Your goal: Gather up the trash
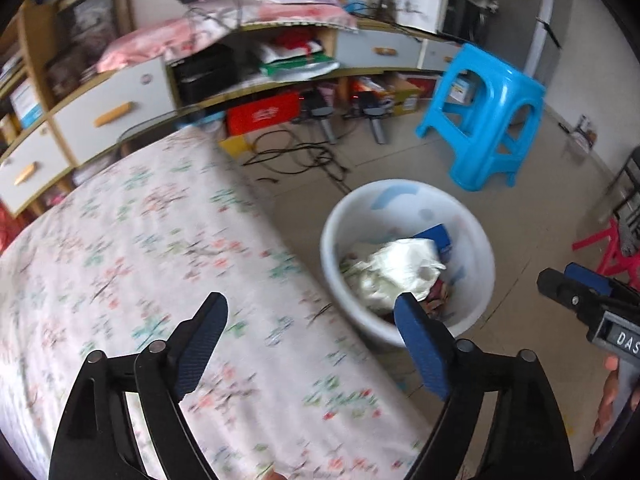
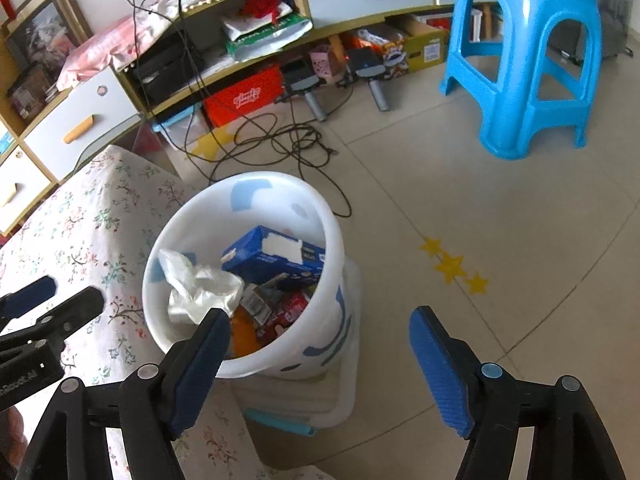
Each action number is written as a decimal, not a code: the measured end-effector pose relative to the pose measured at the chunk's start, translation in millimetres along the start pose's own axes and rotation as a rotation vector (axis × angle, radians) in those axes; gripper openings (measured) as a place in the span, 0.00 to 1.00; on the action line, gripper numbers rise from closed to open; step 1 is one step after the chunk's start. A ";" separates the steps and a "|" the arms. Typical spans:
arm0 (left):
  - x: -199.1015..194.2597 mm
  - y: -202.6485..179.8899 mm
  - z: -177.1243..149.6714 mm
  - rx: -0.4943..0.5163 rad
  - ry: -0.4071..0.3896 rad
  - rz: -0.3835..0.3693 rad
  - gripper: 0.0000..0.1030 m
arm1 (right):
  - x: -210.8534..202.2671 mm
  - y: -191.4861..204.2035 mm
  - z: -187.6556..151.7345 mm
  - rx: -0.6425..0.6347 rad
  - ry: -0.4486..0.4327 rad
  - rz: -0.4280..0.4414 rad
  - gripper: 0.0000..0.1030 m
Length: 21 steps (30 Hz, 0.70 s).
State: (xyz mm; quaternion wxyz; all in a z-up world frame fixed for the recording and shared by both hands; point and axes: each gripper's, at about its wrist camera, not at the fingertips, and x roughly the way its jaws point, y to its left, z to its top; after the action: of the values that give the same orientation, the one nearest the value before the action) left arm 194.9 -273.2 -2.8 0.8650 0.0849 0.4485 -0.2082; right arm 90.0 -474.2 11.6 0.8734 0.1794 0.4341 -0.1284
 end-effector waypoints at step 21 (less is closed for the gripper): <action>-134.3 90.0 -98.5 -0.156 -0.047 0.164 1.00 | -47.6 100.3 -35.1 -0.138 -0.022 0.030 1.00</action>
State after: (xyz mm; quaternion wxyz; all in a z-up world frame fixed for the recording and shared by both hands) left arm 92.6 -121.3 45.1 0.8934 0.0490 0.4345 -0.1033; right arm 75.0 -365.5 50.5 0.8902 0.1237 0.4297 -0.0870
